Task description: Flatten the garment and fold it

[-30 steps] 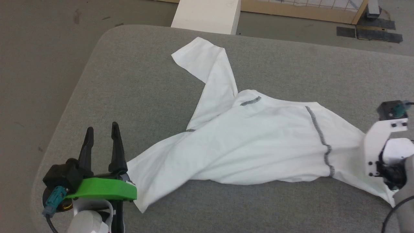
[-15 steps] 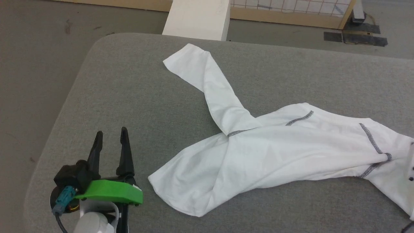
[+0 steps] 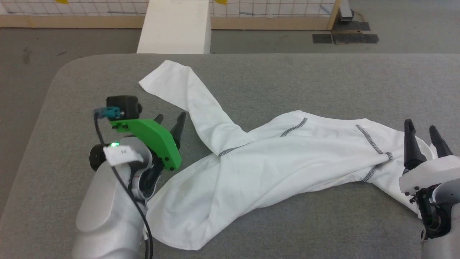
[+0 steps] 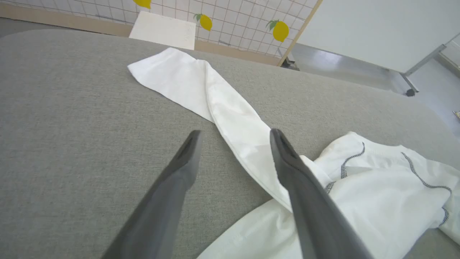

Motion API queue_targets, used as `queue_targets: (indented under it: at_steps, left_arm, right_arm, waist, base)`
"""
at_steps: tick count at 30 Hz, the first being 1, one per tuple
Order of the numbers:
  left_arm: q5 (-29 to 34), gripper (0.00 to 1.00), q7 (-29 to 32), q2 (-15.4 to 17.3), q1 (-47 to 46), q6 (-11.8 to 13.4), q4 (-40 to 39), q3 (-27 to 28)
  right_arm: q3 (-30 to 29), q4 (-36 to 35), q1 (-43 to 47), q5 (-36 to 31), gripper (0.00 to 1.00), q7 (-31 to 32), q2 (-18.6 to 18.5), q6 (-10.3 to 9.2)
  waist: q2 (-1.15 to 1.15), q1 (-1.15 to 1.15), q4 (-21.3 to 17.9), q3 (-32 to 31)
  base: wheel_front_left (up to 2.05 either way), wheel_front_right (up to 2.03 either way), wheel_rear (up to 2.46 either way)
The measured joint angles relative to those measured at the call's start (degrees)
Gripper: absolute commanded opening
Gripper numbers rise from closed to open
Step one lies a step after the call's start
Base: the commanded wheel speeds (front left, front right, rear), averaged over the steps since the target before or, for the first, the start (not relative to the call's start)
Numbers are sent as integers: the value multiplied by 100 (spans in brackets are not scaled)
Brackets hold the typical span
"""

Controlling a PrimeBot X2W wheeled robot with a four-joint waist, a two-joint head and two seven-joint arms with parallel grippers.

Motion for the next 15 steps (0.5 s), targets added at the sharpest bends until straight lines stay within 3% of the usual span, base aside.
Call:
queue_targets:
  at_steps: [6,15]
  left_arm:
    - [-81,100,989,8,-960,102,953,-196]
    - [489,100,1549,320,-1628,433,2064,-560]
  right_arm:
    - [313,90,92,331,100,-335,9,0]
    - [486,65,92,354,100,-448,10,0]
  waist:
    - [0,0,-367,236]
    - [0,0,-789,760]
  base:
    - [0,0,0]
    - [0,0,0]
